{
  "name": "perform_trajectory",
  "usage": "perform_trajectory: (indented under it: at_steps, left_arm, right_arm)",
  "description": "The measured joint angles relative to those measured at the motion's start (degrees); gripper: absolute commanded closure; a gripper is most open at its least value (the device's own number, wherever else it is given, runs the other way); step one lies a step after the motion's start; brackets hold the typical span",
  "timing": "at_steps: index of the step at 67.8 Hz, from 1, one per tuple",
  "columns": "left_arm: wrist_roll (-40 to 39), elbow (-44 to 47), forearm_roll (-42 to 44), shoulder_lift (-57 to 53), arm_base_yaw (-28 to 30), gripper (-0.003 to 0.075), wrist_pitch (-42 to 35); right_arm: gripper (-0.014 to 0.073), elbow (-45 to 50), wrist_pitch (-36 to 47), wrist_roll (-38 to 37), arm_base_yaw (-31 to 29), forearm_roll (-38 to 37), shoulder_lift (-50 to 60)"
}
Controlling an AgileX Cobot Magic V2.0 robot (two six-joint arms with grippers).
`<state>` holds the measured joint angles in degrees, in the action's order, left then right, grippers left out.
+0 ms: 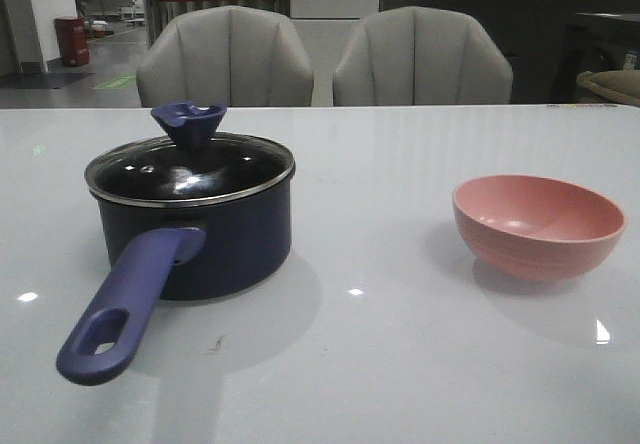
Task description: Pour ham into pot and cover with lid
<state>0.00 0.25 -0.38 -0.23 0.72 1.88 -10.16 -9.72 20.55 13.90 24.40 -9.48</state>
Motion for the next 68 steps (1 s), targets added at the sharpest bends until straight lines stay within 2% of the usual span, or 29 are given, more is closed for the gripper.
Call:
perform_trajectory:
  at_steps: [39,48,56,62,68]
  left_arm:
    - [0.0,0.0,0.0,0.0,0.0,0.0607,0.0]
    - [0.0,0.0,0.0,0.0,0.0,0.0607,0.0]
    - [0.0,0.0,0.0,0.0,0.0,0.0607,0.0]
    - [0.0,0.0,0.0,0.0,0.0,0.0607,0.0]
    - [0.0,0.0,0.0,0.0,0.0,0.0607,0.0]
  right_arm:
    - [0.0445,0.0,0.0,0.0,0.0,0.0,0.0]
    - [0.0445,0.8,0.0,-0.7,-1.3,-3.0,0.9]
    - [0.0445,2.2,0.1,-6.1,-6.1,-8.1,3.6]
    - [0.0445,4.2,0.1,-13.6,-10.9,-15.2,6.3]
    - [0.0445,6.2,0.1,-20.5,-12.8,-20.7,8.0]
